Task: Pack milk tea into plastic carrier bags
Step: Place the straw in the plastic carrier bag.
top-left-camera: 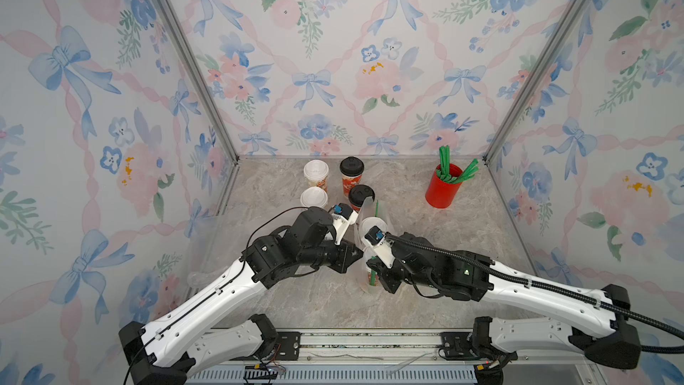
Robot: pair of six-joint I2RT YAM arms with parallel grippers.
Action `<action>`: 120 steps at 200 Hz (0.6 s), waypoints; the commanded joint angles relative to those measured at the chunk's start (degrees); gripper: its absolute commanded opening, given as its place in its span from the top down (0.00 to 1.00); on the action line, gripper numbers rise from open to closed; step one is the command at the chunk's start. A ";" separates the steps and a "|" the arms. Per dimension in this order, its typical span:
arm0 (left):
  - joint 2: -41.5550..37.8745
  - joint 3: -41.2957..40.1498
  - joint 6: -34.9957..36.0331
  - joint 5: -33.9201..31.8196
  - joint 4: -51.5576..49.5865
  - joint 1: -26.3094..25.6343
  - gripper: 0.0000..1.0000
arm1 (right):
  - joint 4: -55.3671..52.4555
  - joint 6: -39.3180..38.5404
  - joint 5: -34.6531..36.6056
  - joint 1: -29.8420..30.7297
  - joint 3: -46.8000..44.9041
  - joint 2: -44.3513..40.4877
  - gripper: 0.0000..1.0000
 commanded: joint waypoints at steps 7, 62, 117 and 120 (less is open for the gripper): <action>-0.40 1.96 -1.03 0.22 -0.18 -0.23 1.00 | 5.87 -0.78 -2.05 0.60 -4.22 -1.26 0.91; -0.94 2.28 -1.44 -0.05 -0.18 -0.25 1.00 | 6.23 -0.91 -2.52 0.59 -7.69 -0.60 0.91; -0.56 1.49 -1.33 -0.59 -0.20 -0.17 1.00 | 3.80 -0.32 -2.45 0.46 -5.75 -1.58 0.69; -0.52 1.33 -1.33 -0.81 -0.19 -0.18 1.00 | 3.56 0.02 -2.51 0.42 -5.34 -1.81 0.66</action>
